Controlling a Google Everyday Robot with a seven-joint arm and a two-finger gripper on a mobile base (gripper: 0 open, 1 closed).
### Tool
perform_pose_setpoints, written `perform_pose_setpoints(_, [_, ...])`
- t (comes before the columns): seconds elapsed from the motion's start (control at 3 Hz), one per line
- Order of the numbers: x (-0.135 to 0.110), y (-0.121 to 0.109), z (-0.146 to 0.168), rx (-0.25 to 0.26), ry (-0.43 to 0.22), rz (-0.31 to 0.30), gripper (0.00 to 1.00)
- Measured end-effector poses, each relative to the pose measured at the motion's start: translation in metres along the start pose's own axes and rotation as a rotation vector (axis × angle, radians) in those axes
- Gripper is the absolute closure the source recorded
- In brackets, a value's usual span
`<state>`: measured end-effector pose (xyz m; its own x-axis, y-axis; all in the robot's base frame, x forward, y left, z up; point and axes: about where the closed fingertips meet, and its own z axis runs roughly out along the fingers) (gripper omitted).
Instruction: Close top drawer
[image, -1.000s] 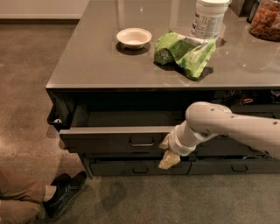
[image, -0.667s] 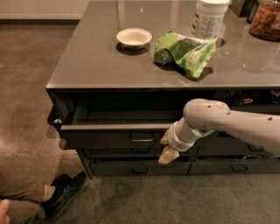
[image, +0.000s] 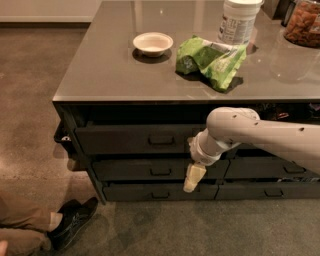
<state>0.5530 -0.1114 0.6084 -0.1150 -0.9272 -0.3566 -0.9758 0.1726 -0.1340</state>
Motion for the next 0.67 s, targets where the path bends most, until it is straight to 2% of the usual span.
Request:
perform_pose_setpoints(0.33, [0.0009, -0.0334, -0.0077, 0.057, 0.033, 0.018, 0.0])
perform_pose_setpoints(0.67, [0.0012, -0.0302, -0.0083, 0.057, 0.033, 0.018, 0.0])
